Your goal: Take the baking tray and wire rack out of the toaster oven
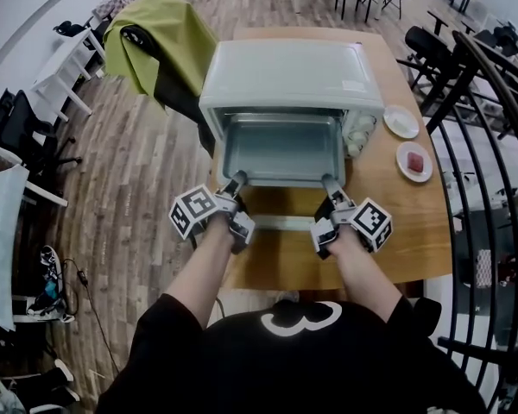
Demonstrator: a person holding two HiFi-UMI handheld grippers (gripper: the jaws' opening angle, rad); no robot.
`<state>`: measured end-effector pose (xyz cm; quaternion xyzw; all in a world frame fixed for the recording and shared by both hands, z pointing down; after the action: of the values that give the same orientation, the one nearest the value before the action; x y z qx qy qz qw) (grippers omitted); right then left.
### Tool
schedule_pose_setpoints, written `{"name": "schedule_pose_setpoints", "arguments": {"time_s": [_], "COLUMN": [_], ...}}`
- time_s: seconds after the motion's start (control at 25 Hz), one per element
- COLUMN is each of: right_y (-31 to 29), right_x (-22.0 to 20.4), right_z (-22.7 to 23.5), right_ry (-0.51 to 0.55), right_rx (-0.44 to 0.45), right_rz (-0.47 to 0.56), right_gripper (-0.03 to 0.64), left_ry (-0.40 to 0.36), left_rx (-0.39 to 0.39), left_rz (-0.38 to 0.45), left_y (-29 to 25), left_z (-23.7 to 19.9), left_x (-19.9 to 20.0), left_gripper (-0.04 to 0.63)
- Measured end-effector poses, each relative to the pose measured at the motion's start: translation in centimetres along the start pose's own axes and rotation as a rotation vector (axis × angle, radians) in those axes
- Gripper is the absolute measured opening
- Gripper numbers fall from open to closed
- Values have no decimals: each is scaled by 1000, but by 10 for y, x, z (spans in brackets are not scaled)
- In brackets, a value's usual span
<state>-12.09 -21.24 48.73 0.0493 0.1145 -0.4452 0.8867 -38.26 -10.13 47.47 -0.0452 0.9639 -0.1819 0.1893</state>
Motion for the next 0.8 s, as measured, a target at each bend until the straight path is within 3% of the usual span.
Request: {"name": "schedule_pose_setpoints", "arguments": {"time_s": [0.44,0.8], "right_y": [40,83], "right_x": [-6,-15], "right_z": [-3,-15], "right_ry": [12,20], "right_rx": [20,43], "right_rz": [-60,-102], "right_gripper": [110,110], "left_ry": [41,18], "left_rx": [33,40], "left_rz": [13,39], "left_y": [42,88], "left_z": [-7,-1], "left_x": [-42,-75], "left_gripper": [123,127]}}
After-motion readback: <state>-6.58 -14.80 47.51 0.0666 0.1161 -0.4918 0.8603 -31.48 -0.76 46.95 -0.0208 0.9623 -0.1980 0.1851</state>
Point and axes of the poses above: the fingertips, and each gripper's own axes: y backward along the fingers, z to its right, x out of its top, the point moved 6 cm from there along y, backward along the fingers, and after that the axes turned 6 degrees about x, right-handed, at the moved point
